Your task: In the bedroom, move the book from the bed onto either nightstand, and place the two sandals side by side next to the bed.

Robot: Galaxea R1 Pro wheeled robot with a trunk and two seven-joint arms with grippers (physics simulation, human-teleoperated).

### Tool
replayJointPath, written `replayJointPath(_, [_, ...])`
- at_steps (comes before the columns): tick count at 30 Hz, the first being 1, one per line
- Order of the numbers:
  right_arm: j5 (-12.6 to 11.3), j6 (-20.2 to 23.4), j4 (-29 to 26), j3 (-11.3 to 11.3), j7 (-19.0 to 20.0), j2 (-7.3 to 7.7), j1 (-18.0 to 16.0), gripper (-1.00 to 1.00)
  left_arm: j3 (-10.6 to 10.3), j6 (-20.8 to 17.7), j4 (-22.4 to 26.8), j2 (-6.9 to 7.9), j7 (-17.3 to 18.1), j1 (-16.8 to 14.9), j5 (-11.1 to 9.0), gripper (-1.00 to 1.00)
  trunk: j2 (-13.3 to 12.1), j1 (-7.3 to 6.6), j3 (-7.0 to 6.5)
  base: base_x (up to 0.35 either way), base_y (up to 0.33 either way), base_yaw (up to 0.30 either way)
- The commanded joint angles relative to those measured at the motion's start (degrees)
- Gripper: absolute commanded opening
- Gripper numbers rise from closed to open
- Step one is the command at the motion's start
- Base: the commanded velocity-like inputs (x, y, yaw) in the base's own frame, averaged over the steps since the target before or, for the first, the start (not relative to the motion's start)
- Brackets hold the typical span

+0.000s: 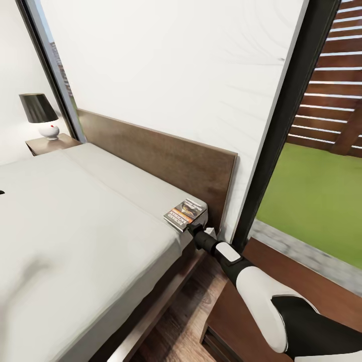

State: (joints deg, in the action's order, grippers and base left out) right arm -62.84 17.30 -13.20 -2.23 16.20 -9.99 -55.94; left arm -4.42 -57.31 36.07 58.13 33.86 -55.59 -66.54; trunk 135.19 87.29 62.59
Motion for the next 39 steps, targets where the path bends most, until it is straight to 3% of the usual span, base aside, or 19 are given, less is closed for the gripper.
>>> replayJointPath(1, [-0.17, 0.27, 0.02, -0.23, 0.06, -0.01, -0.03, -1.0, -0.33, 0.01, -0.12, 0.06, 0.5, -0.13, 0.15, 1.0, 0.02, -0.01, 0.05, 0.0, 0.0, 0.0])
replayJointPath(18, [-0.16, 0.32, 0.02, -0.23, 0.09, -0.01, -0.04, -1.0, -0.33, -0.01, -0.12, 0.07, 0.5, -0.13, 0.15, 1.0, 0.02, -0.01, 0.05, 0.0, 0.0, 0.0])
replayJointPath(27, [-0.12, 0.37, 0.02, -0.23, 0.14, -0.01, -0.03, -1.0, -0.59, -0.07, -0.3, 0.07, 0.5, -0.13, 0.22, 1.0, -3.59, -1.99, -1.56, 0.0, 0.0, 0.0])
replayJointPath(39, [-0.14, 0.51, 0.02, -0.23, 0.15, -0.01, -0.03, -1.0, -0.92, -0.08, -1.98, 0.0, 0.81, -0.13, 5.34, 1.0, -8.4, -4.62, -3.72, 0.0, 0.0, 0.0])
